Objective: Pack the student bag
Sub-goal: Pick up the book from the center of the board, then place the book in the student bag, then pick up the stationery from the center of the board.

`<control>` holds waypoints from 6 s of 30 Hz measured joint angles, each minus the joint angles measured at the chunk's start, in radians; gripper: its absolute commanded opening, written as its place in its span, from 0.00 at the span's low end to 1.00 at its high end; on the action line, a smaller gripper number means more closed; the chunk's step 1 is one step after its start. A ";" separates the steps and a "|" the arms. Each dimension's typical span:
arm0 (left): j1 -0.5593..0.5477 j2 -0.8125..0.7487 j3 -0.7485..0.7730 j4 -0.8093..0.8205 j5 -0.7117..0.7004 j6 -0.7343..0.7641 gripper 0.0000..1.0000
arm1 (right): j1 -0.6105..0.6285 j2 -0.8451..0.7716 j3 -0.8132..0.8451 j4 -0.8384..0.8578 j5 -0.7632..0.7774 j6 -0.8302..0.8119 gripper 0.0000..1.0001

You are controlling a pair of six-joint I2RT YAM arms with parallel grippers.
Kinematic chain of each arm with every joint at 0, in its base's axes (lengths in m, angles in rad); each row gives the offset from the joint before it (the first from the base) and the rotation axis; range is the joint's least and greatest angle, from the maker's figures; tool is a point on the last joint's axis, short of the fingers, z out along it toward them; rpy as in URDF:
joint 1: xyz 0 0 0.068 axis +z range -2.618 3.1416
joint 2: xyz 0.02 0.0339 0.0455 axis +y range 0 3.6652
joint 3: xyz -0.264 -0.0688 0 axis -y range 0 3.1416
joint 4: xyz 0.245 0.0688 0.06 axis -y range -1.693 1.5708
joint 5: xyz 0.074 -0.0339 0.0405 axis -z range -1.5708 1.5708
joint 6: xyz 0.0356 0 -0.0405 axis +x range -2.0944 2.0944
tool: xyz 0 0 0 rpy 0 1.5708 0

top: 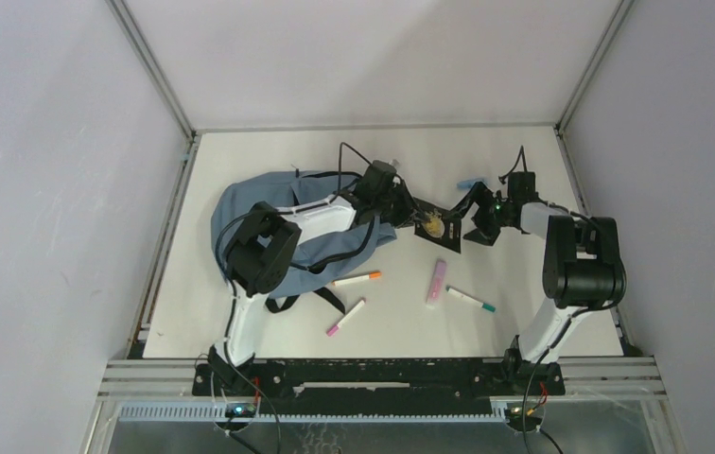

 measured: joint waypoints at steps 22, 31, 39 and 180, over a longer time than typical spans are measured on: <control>0.100 -0.269 -0.059 0.017 0.318 0.086 0.06 | -0.096 -0.301 -0.280 0.380 -0.542 0.230 1.00; 0.104 -0.269 -0.065 0.037 0.365 0.085 0.09 | -0.050 -0.370 -0.298 0.682 -0.618 0.462 0.46; 0.127 -0.279 -0.065 0.023 0.375 0.124 0.55 | -0.042 -0.415 -0.309 0.700 -0.589 0.535 0.00; 0.363 -0.791 -0.352 -0.682 -0.478 0.562 0.67 | 0.670 -0.354 -0.122 -0.387 0.768 0.146 0.66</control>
